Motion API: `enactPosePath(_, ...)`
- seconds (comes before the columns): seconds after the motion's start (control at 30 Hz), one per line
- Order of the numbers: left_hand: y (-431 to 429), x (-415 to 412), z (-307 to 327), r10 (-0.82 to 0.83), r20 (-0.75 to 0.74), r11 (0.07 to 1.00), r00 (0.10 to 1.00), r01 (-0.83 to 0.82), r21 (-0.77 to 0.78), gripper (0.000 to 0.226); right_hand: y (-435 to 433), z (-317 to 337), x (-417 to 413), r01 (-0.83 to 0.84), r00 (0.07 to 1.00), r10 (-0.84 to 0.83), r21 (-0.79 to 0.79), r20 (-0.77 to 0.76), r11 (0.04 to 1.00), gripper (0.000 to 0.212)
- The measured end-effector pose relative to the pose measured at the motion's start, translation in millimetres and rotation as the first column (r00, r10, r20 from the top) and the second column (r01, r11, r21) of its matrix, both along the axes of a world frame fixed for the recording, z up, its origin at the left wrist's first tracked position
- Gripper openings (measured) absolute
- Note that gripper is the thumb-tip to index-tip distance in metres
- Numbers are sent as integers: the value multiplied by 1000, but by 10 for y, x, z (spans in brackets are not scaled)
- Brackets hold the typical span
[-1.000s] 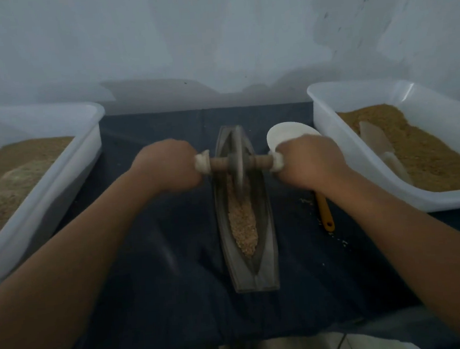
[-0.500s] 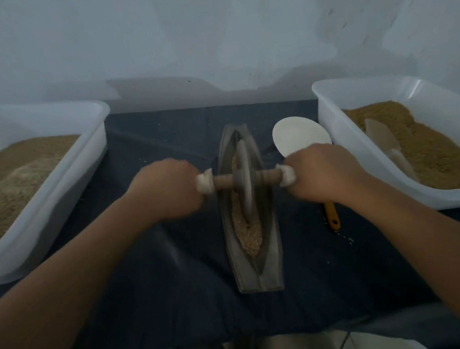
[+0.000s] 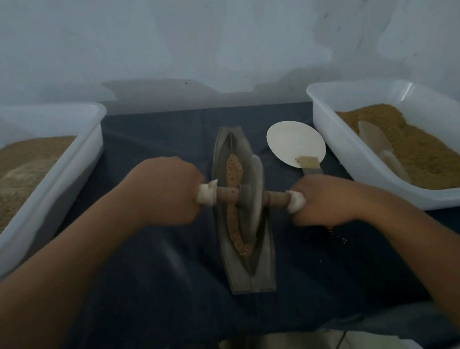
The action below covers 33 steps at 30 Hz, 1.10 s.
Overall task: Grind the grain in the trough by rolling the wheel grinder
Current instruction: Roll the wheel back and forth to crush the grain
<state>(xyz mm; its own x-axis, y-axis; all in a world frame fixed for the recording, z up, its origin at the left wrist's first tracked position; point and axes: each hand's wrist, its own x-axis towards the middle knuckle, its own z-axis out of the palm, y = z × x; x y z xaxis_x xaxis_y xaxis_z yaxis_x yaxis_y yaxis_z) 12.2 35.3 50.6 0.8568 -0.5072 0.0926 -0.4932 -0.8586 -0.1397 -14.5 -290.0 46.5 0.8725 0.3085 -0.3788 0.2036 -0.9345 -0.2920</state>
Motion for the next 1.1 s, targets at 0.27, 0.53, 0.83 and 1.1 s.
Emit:
enactPosePath(0.27, -127, 651, -20, 265, -55, 952, 963, -270, -142, 30, 325, 93, 857, 167, 778, 23, -242, 628, 956, 34)
enactPosePath(0.53, 179, -219, -272, 144, -101, 976, 984, -158, -149, 28, 102, 82, 18, -65, 887, 176, -262, 427, 963, 30)
enactPosePath(0.83, -186, 590, -17, 328, 36, 935, 944, -319, -157, 29, 337, -22, 832, 181, 789, -57, -144, 612, 973, 39)
enactPosePath(1.1, 98, -76, -290, 175, 20, 972, 984, -170, -160, 33, 65, 36, 229, -37, 921, 115, -211, 371, 977, 31)
